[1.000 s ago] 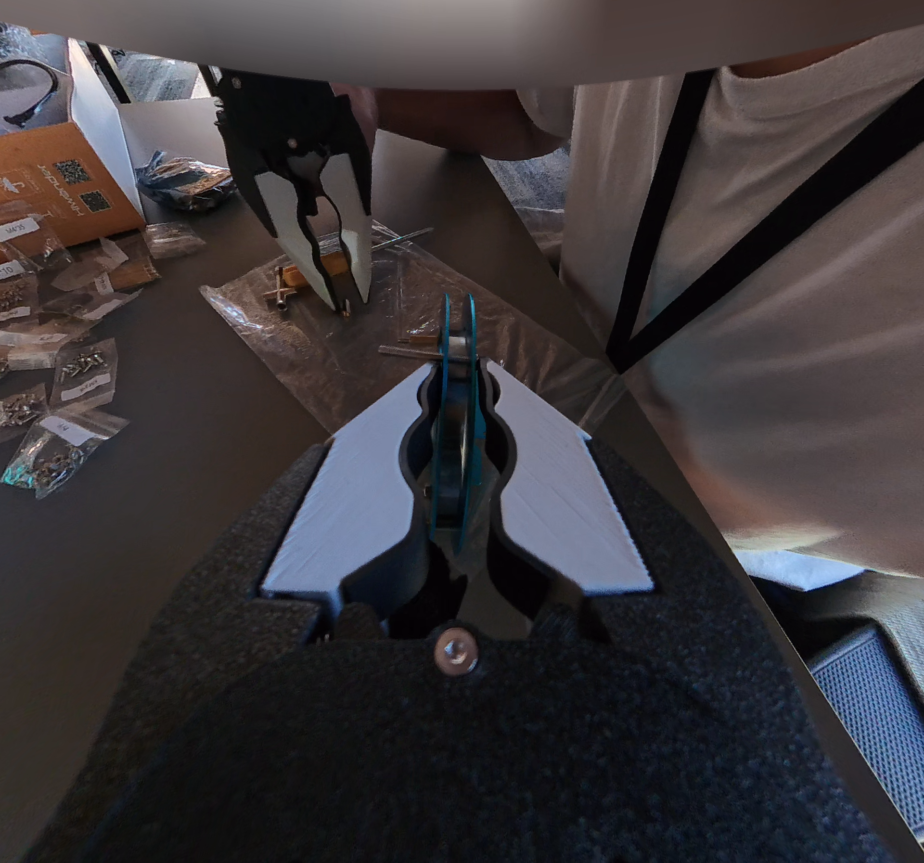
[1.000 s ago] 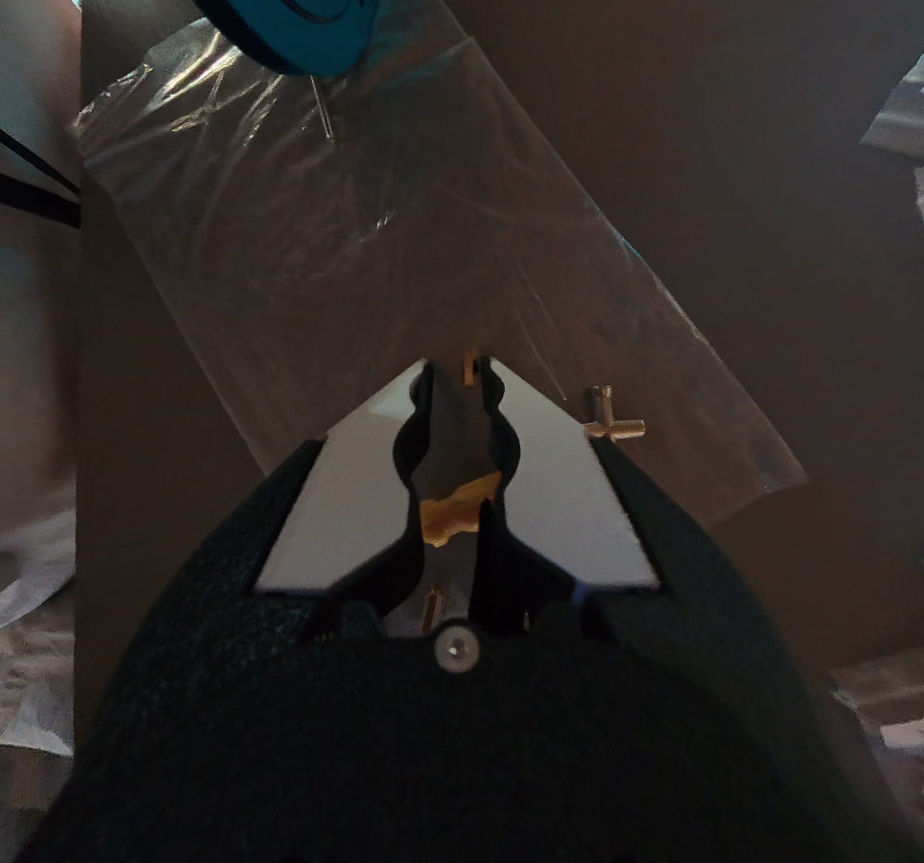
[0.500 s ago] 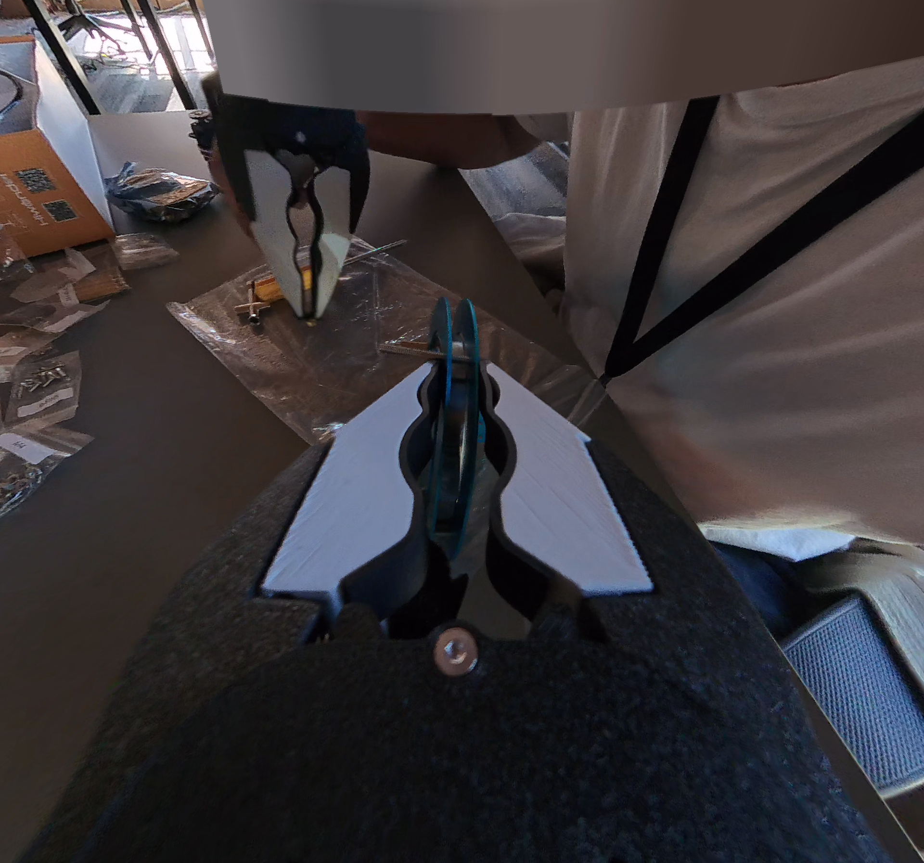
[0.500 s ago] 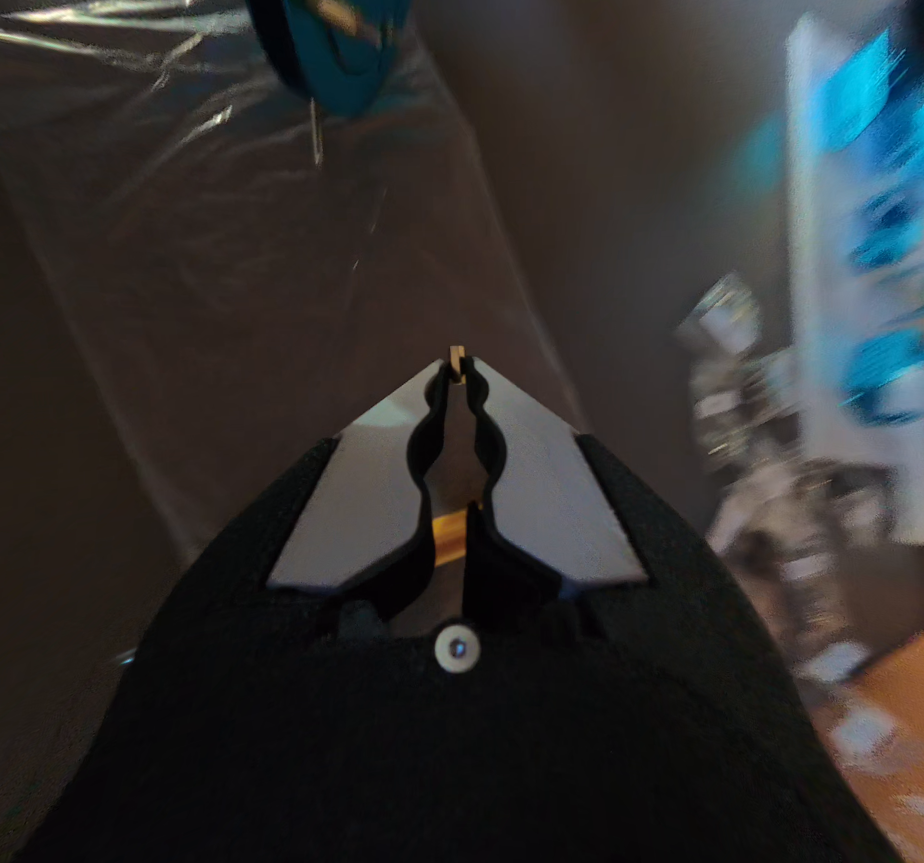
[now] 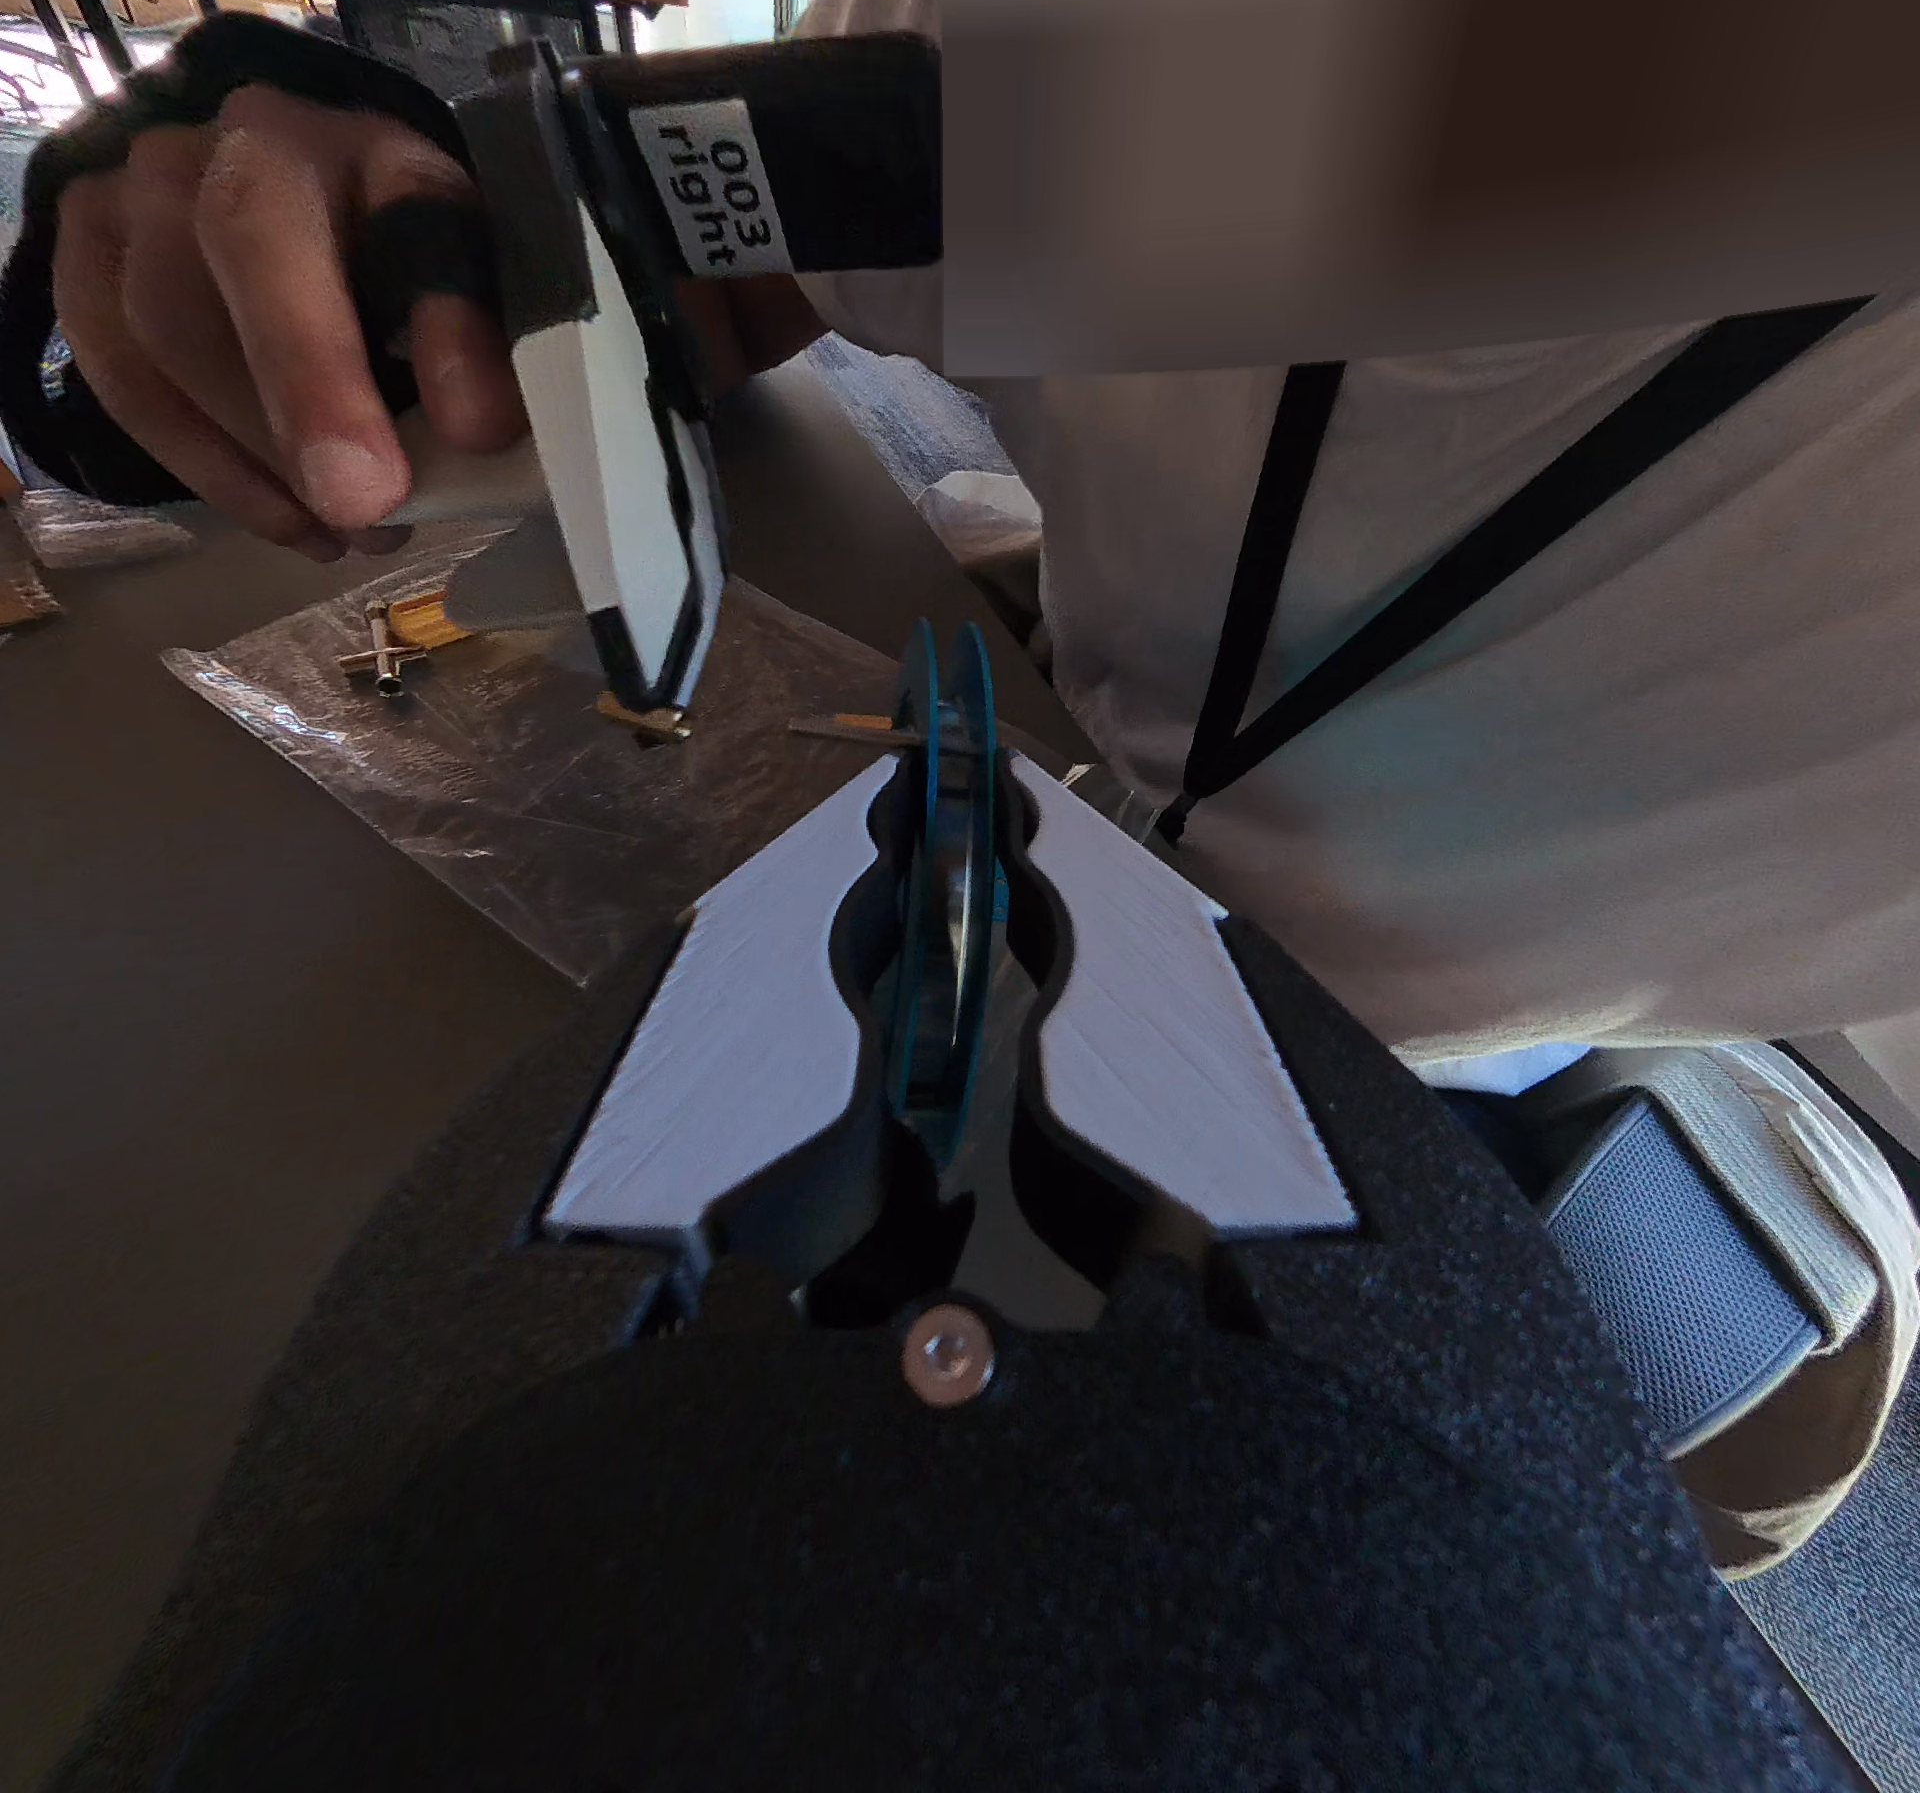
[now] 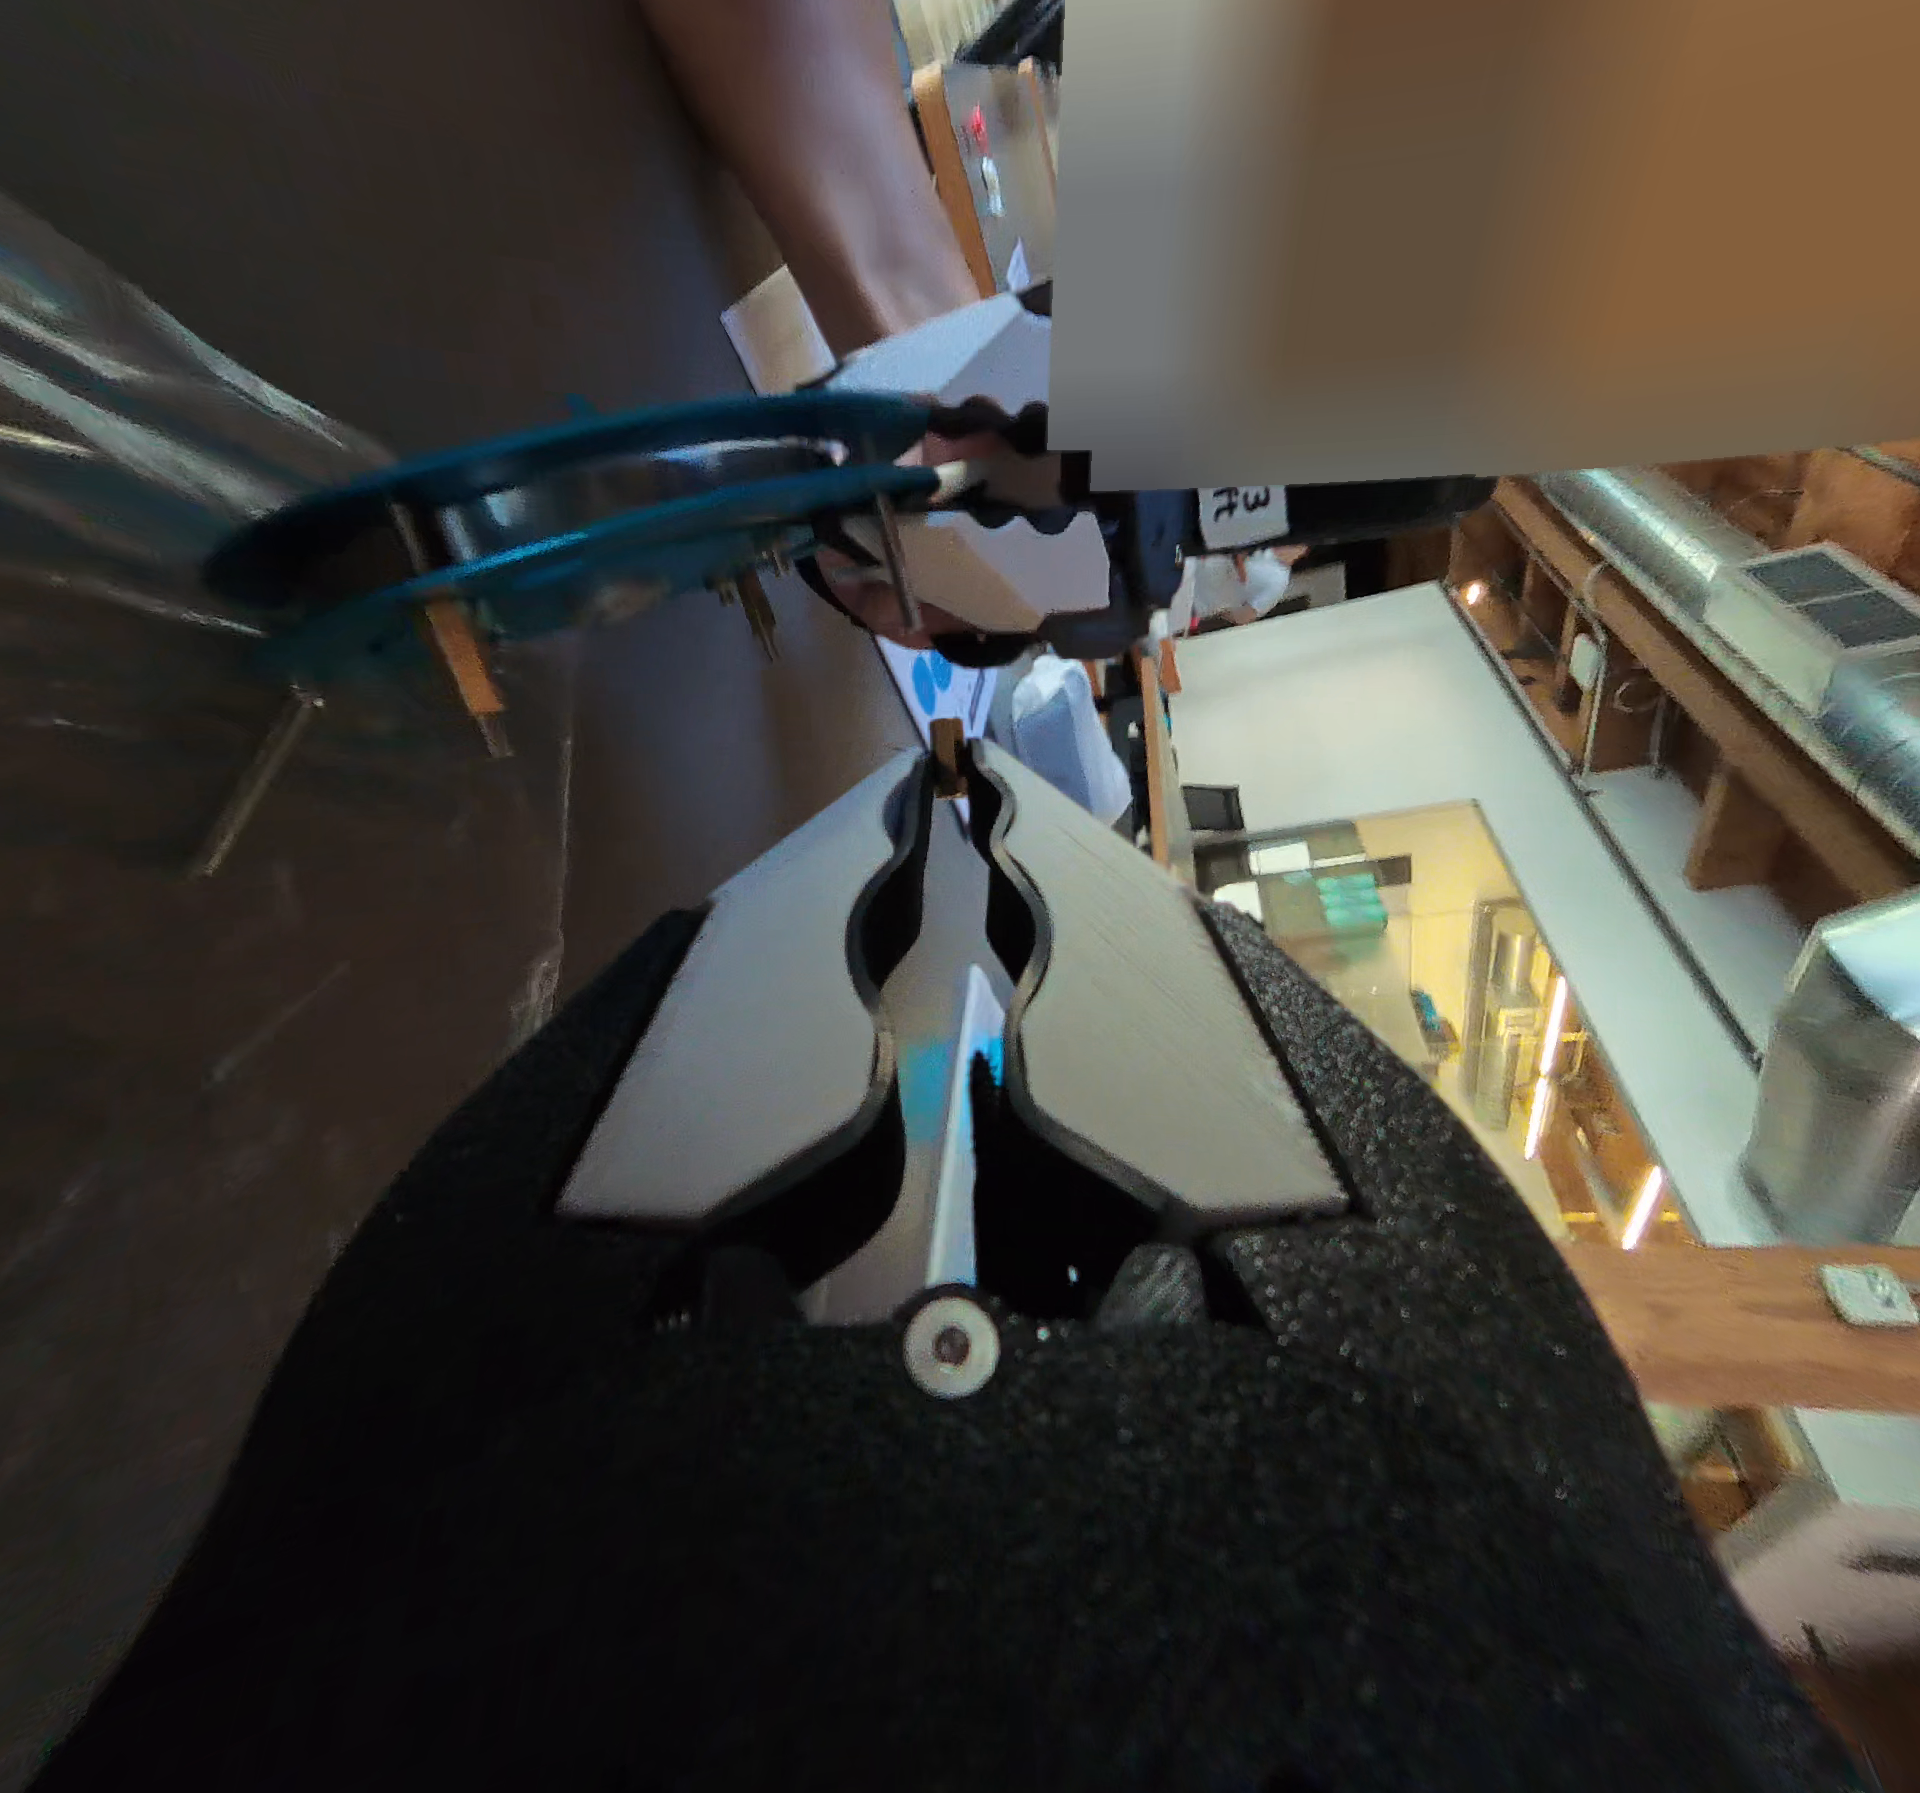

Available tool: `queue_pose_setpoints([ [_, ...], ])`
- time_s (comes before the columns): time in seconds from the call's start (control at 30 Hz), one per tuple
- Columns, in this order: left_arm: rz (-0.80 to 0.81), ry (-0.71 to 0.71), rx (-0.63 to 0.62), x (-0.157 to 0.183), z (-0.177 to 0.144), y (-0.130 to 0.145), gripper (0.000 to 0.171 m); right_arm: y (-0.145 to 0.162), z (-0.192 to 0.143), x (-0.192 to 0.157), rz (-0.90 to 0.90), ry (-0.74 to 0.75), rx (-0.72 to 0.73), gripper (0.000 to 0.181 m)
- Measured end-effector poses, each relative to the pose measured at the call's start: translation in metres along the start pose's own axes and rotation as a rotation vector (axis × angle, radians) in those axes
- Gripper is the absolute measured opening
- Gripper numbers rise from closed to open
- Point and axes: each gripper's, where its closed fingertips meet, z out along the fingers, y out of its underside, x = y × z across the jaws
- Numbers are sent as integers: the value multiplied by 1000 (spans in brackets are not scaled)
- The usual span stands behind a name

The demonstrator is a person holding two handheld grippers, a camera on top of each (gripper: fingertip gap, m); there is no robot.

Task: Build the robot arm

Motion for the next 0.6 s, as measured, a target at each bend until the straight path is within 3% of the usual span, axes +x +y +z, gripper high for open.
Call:
queue_pose_setpoints([
  [0.07, 4, 1, -3, 1, 2, 0, 12, -11, -3, 3, -1, 25, 62, 5],
  [0.17, 4, 1, -2, 1, 3, -1, 12, -9, 1, -3, -7, -13, 10, 5],
  [0.6, -4, 17, 7, 3, 3, -1, 12, -24, -2, -6, -109, 7, 63, 4],
])
